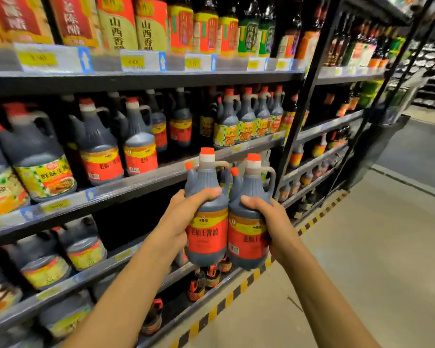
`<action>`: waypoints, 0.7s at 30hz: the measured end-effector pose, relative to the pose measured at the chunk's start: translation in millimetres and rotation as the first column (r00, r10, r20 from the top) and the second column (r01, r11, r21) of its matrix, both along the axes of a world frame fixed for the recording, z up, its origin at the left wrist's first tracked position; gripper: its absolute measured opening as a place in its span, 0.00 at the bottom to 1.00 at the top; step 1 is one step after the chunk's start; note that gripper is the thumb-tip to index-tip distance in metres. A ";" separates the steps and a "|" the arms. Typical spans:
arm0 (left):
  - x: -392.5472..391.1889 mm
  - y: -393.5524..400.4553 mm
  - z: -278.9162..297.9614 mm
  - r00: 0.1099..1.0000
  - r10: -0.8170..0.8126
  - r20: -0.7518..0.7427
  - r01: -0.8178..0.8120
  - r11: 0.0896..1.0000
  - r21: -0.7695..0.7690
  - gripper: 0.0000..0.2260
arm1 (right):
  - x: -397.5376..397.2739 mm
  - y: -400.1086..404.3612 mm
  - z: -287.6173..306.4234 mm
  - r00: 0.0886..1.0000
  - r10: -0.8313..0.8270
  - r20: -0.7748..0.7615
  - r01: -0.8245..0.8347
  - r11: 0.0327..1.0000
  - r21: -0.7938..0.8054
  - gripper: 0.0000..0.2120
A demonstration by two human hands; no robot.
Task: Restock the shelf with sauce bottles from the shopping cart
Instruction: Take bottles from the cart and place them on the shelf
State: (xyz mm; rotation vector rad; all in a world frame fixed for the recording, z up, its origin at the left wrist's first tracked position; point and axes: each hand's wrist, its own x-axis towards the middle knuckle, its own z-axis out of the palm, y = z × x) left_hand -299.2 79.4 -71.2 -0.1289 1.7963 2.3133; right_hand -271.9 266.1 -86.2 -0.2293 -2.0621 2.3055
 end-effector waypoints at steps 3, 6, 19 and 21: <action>-21.2 15.1 7.8 0.992 0.125 0.010 -0.125 0.992 0.012 0.16 | -46.5 17.3 5.9 0.991 0.135 0.002 -0.135 0.991 0.004 0.18; -40.2 26.0 15.7 0.976 0.219 0.004 -0.219 0.976 0.019 0.15 | -88.1 26.6 14.8 0.963 0.268 0.004 -0.268 0.963 -0.003 0.18; -125.0 8.5 29.8 0.895 0.440 0.065 -0.439 0.898 -0.041 0.15 | -212.5 1.3 41.0 0.816 0.575 0.065 -0.568 0.817 -0.096 0.17; -140.5 4.0 29.2 0.892 0.449 0.058 -0.448 0.894 -0.033 0.15 | -227.1 -2.3 44.6 0.808 0.587 0.054 -0.580 0.808 -0.103 0.16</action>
